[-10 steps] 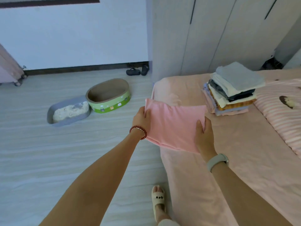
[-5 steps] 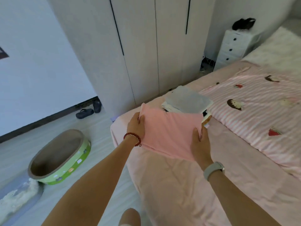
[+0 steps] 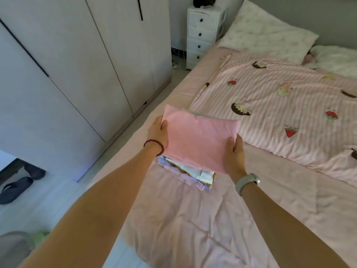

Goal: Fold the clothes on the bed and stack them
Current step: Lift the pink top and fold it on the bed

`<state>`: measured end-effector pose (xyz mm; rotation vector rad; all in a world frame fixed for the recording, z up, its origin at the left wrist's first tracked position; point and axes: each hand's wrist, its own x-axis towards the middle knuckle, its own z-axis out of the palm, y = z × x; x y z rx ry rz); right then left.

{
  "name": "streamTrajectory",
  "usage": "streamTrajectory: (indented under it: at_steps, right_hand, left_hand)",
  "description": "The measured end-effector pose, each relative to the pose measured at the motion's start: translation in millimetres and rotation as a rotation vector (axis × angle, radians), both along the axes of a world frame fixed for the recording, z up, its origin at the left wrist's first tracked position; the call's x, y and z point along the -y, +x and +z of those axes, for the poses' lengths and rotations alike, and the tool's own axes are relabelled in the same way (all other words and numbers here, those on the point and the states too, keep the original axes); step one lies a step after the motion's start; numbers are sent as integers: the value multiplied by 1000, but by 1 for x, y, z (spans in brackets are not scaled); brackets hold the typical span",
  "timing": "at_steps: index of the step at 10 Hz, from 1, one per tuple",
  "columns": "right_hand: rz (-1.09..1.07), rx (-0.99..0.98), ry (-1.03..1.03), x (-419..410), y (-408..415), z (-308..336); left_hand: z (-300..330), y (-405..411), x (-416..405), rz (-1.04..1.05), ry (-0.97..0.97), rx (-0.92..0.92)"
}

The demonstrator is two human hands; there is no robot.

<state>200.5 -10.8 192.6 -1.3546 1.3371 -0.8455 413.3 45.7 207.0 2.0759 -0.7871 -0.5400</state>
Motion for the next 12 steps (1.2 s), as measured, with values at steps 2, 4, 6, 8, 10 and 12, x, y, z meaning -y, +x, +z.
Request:
streamTrajectory:
  at_steps: [2,4,6,8,10,12]
  right_hand:
    - [-86,-94,-7,41,50,-18]
    - [-122,-268,123,57,56,-59]
    - [-267,-598,-42,52,59,-52]
    - [158,-1015,-714,58,83,-53]
    - [345,-1124,-361,71,72,-90]
    - [395,-877,-164,80,71,-56]
  left_hand:
    - [-36,55,60,-58,-28,-46]
    - [-91,73,84,-102,120,-18]
    - [-98,67,82,-33,269,285]
    - [-91,41,97,-525,145,806]
    - [-128,41,108,-658,427,629]
    - [-116,40,115,-694,512,689]
